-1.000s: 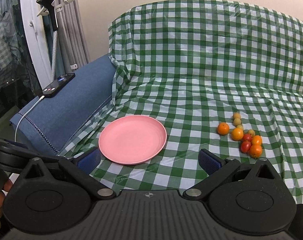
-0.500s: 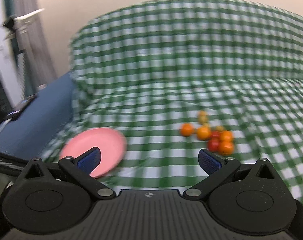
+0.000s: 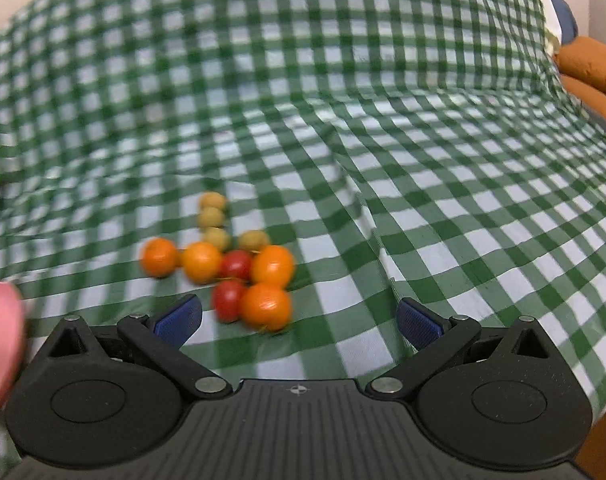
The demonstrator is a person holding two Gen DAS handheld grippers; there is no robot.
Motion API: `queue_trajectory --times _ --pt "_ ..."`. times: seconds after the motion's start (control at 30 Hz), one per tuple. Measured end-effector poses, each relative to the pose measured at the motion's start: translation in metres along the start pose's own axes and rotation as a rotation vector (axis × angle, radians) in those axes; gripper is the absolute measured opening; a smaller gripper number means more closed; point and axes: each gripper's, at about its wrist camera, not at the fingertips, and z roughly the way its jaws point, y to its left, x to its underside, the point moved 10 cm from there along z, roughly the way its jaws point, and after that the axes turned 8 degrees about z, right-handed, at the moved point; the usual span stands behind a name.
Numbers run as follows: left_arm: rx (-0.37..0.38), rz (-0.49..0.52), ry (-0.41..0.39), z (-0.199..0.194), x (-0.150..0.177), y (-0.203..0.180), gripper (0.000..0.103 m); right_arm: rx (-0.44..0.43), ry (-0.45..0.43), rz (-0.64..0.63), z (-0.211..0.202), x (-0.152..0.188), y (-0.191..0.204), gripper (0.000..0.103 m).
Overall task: Organize fruits
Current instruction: 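Move both grippers down toward the fruit cluster beside the pink plate, then grasp a mandarin with the right gripper while the left gripper grasps another mandarin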
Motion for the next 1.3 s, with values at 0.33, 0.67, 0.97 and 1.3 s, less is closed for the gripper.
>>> queue_trajectory --times 0.33,0.67,0.97,1.3 --pt "0.047 0.120 0.063 0.110 -0.061 -0.062 0.103 0.063 0.042 -0.095 0.058 0.015 0.001 0.097" --pt "0.138 0.082 0.108 0.165 -0.088 -0.084 0.103 0.098 0.048 -0.105 0.071 0.013 -0.003 0.087" --pt "0.258 0.009 0.221 0.186 -0.093 -0.098 0.103 0.051 0.032 -0.137 0.067 0.012 0.004 0.072" --pt "0.163 0.011 0.388 0.209 -0.088 -0.098 0.103 0.034 0.025 -0.134 0.068 0.013 0.005 0.069"
